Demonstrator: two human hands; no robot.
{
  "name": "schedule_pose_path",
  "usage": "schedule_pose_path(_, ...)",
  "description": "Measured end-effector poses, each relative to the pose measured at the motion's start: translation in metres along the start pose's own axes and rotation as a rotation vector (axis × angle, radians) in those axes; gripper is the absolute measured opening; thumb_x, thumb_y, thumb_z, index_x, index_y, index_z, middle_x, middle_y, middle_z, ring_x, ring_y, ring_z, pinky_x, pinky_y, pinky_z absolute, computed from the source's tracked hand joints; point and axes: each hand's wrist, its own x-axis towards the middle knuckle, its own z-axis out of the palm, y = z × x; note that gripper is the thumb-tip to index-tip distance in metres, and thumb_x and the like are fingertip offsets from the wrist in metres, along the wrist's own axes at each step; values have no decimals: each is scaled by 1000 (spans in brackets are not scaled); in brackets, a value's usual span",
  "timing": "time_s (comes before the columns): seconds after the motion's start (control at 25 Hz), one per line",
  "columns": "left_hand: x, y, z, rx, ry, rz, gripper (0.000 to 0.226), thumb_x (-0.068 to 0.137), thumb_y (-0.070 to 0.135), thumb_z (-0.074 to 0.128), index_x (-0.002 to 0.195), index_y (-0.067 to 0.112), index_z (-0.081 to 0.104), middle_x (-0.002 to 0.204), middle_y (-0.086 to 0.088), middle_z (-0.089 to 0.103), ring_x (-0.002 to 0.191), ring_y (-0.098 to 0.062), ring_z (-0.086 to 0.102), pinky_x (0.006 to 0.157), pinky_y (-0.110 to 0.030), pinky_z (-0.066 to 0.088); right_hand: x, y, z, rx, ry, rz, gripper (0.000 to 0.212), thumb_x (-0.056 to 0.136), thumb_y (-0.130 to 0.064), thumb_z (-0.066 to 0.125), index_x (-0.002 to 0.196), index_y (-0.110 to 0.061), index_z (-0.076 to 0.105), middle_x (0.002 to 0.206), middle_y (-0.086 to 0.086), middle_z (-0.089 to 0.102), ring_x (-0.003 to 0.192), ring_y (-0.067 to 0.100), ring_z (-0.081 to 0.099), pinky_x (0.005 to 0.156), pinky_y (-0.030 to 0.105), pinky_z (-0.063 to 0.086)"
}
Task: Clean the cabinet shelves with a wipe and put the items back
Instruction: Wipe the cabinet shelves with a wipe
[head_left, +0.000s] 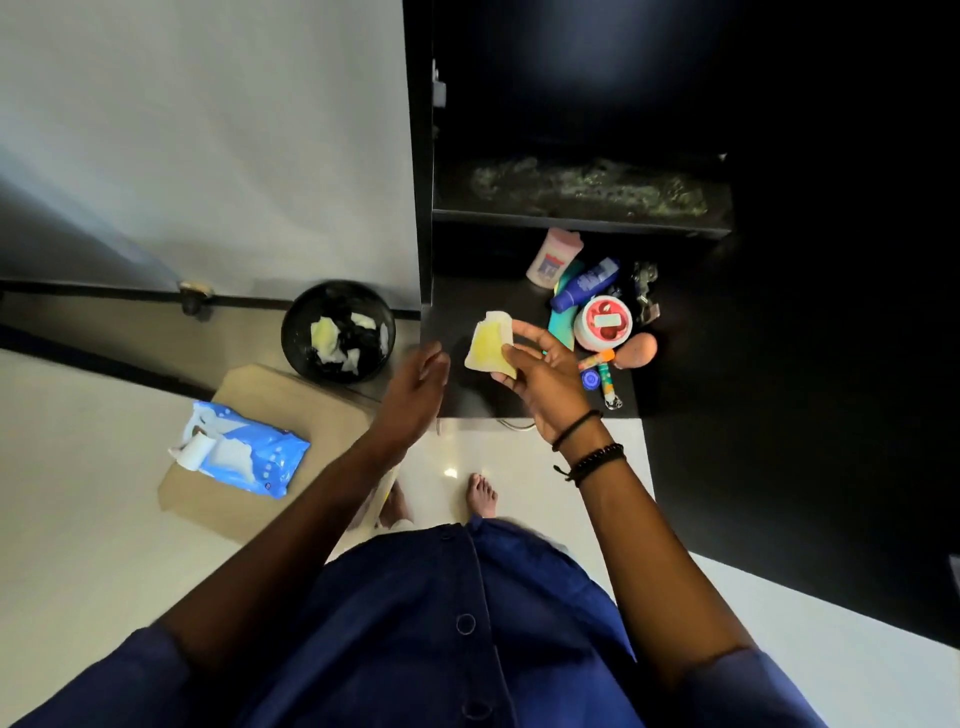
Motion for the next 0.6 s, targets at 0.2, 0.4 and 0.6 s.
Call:
schedule_pose_path(0.2,-12,82,13,-242,-5,121,34,93,25,60,125,17,54,101,5,70,88,-12,71,79,-30,58,-18,-60,1,104,12,-158,25,95,-4,51,118,-10,57,108,10,67,93,18,66,67,22,56)
schedule_pose_path(0.4,-9,135,24,-277,19,244,32,90,11,64,121,16,58,95,4,71,81,-11,72,74,-27,58,-14,-113,-7,-39,113,-362,23,91,0,55,111,-10,64,110,11,69,91,21,69,61,22,56)
schedule_pose_path(0.6,2,161,35,-337,-47,238,29,97,8,52,125,16,55,104,2,69,89,-9,70,75,-22,58,2,-135,-13,-350,153,-486,23,85,-1,62,104,-10,71,105,4,69,97,23,68,88,37,56)
